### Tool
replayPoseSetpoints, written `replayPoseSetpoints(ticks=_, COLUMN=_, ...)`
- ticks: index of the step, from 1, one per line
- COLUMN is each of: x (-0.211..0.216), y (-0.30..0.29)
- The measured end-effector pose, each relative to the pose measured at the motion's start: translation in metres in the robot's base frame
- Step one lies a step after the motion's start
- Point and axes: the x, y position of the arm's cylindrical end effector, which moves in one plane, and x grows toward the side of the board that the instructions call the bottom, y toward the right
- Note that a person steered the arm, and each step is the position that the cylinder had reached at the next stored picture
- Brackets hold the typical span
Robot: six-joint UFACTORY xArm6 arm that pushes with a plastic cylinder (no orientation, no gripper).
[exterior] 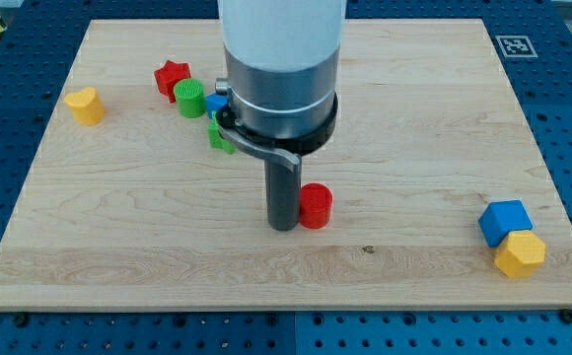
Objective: Push red circle closer to blue cube and yellow hexagon
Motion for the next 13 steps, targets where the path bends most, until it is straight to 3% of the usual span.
replayPoseSetpoints(ticks=5, x=-0.033, y=0.084)
replayPoseSetpoints(ticks=7, x=-0.019, y=0.128)
replayPoseSetpoints(ticks=11, x=-0.001, y=0.136)
replayPoseSetpoints(ticks=13, x=0.002, y=0.108)
